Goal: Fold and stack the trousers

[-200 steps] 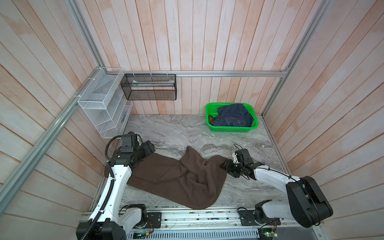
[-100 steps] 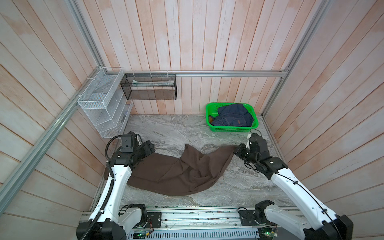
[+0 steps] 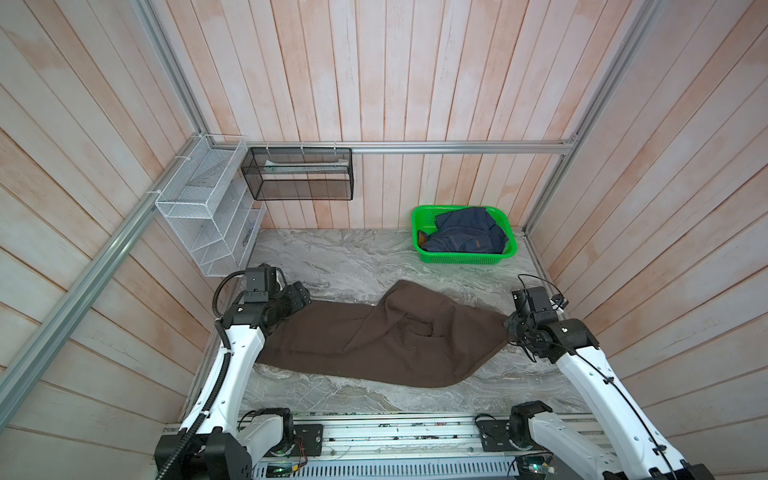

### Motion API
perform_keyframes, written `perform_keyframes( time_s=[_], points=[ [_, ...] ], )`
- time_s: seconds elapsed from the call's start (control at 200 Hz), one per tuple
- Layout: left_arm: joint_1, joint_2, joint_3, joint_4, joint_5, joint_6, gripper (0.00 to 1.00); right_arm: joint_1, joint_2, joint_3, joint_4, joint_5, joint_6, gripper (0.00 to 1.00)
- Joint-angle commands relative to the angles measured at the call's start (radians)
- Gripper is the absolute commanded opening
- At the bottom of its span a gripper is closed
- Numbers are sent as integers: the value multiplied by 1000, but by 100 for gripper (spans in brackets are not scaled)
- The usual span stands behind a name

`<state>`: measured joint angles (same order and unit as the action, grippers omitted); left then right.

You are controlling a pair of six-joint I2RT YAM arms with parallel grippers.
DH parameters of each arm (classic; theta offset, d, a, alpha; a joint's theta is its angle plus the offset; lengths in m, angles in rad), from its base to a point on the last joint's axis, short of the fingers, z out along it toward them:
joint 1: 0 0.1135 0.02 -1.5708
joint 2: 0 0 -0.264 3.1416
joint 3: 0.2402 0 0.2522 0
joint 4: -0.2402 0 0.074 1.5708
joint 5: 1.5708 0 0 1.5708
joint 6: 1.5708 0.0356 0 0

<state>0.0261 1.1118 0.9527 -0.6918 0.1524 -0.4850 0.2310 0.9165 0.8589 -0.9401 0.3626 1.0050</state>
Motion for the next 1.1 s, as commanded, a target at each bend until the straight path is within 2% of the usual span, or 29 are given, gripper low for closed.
perform_keyframes(
  time_s=[0.0,0.1,0.305,0.485,0.625,0.7,0.725,0.79,0.845,0.915,1.005,1.095],
  points=[
    [6,6,-3,6,1,21,85,-2,27,-23,38,-79,-56,0],
    [6,7,-2,6,3,22,85,55,81,-48,145,-208,-99,0],
    [5,13,10,4,-2,23,85,401,229,-59,348,-300,-123,0],
    [6,24,29,3,-1,28,85,593,327,-89,477,-450,-194,0],
    [6,29,29,9,1,28,85,643,297,-164,534,-534,-232,0],
    [6,32,25,17,5,28,85,645,266,-198,529,-536,-245,0],
    [6,34,23,19,7,26,85,646,253,-203,518,-527,-250,10],
    [6,34,21,23,11,24,85,646,220,-202,484,-491,-254,43],
    [6,33,20,23,10,22,85,646,183,-186,454,-454,-255,61],
    [6,34,23,24,10,23,85,644,136,-151,417,-380,-240,70],
    [6,34,27,20,9,20,85,636,86,-82,371,-276,-233,76],
    [5,32,30,17,10,16,85,554,87,3,333,-280,-267,78]
  ],
)
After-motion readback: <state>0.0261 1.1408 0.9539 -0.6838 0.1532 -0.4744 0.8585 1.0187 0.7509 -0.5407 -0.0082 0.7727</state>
